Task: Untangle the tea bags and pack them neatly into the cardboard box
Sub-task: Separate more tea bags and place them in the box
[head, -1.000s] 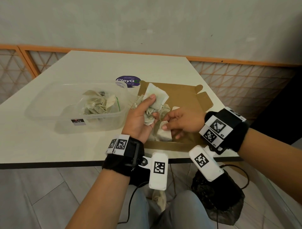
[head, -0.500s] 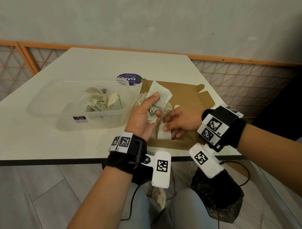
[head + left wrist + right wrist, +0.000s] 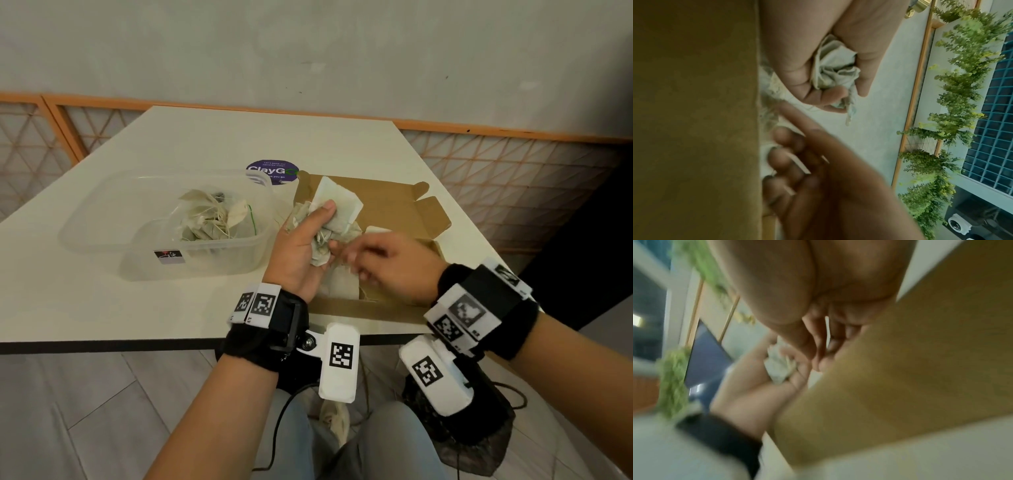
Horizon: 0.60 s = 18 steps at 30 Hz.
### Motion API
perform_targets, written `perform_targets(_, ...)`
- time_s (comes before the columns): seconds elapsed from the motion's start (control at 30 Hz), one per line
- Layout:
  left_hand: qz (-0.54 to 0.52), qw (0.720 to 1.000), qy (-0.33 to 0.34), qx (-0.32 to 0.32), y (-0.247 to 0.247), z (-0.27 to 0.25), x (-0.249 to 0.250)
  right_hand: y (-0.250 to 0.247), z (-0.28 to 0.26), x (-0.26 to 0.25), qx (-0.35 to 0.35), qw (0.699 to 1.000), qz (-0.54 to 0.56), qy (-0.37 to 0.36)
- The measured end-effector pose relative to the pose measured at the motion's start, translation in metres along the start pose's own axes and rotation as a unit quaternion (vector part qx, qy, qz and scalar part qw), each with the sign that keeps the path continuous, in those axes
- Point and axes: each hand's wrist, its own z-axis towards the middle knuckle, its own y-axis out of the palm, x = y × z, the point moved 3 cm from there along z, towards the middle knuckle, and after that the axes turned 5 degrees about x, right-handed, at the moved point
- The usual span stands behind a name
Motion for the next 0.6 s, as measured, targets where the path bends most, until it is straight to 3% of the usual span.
perform_targets(0.1,0.04,0.999,0.007,-0.003,0.001,0.001,-0.002,-0.025,0.003,-0.009,0.136,0.968,0.211,0.021)
perform_targets(0.27,0.11,0.994,-0.008,-0.021,0.003,0.0,-0.005,-0.021,0.009,-0.006,0.079,0.968,0.236,0.038)
perform_targets(0.37,0.138,0.99,-0.01,-0.023,0.005,-0.001,-0.005,-0.027,0.013,-0.004,0.096,0.955,0.277,0.038)
perform_targets(0.6,0.157,0.988,-0.011,0.005,0.004,0.001,-0.006,-0.063,0.022,-0.011,0.108,0.99,0.086,0.019)
